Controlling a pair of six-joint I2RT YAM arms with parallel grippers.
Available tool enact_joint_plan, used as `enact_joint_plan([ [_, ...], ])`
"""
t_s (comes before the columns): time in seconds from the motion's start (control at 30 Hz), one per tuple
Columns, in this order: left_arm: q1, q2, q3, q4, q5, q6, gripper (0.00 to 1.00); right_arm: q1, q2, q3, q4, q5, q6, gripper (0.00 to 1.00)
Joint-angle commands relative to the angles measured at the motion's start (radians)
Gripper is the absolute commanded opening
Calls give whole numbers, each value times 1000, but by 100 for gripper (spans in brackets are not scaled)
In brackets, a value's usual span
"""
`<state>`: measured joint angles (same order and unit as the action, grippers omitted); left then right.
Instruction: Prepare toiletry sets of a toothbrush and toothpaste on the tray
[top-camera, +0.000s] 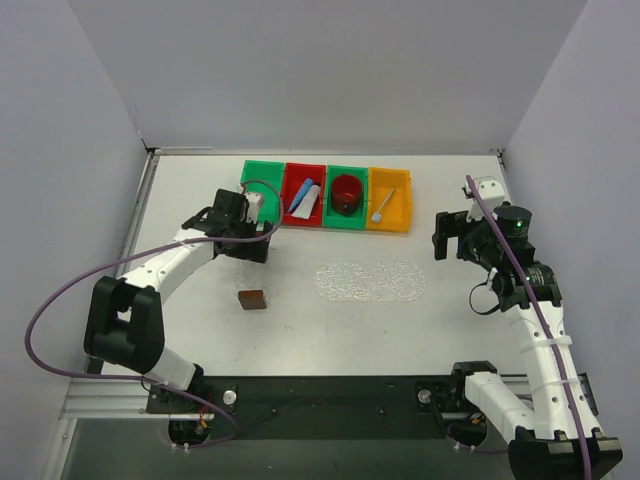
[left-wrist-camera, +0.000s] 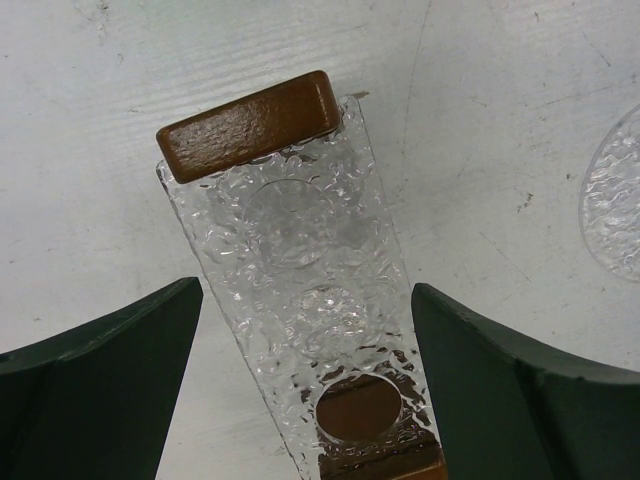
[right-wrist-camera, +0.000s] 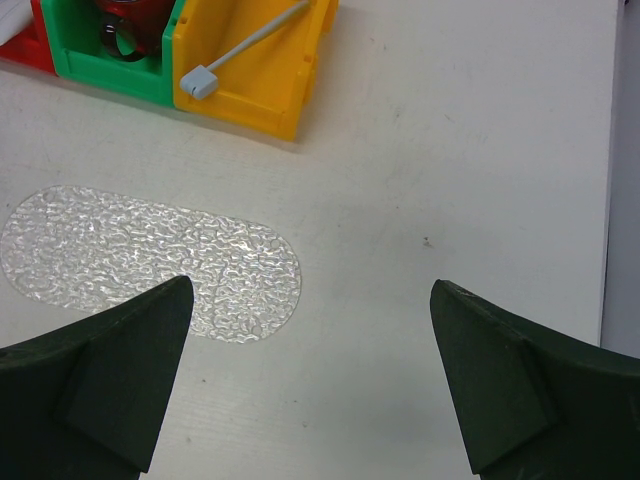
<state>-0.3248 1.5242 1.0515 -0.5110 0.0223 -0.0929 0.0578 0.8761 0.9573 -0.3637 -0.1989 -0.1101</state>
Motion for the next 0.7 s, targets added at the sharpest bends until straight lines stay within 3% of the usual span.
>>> enact_joint_plan([
  [0.0,-2,-45,12,43,-15,-14,97,-10,9,-5,12,7,-13,100],
  [0.33,-11,-44,2,60,-79,-76,97,-12,9,-8,16,10,-14,100],
  [0.67,-16,-59,-13,77,-22,-107,97,-13,17,-9,17,15,-20,100],
])
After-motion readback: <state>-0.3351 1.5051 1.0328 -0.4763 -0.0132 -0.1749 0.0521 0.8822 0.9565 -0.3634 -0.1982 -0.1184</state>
